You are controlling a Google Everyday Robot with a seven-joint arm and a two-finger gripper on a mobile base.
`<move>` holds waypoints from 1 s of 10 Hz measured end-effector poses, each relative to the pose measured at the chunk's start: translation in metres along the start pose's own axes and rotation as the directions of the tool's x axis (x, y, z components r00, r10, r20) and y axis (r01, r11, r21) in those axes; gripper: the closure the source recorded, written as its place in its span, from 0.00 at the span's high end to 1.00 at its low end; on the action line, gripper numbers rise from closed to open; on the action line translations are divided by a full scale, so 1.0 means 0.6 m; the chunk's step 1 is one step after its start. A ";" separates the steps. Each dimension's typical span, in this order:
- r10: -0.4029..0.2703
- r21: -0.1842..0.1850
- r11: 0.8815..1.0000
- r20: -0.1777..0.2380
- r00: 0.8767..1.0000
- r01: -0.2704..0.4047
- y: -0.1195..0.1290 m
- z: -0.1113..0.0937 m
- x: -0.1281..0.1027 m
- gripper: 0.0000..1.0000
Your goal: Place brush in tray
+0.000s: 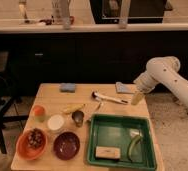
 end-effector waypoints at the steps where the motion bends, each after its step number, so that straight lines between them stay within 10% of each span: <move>1: -0.003 0.008 1.000 0.001 1.000 0.003 -0.009 0.022 0.000 0.80; 10: -0.008 0.023 1.000 0.019 1.000 0.007 -0.011 0.051 -0.004 0.80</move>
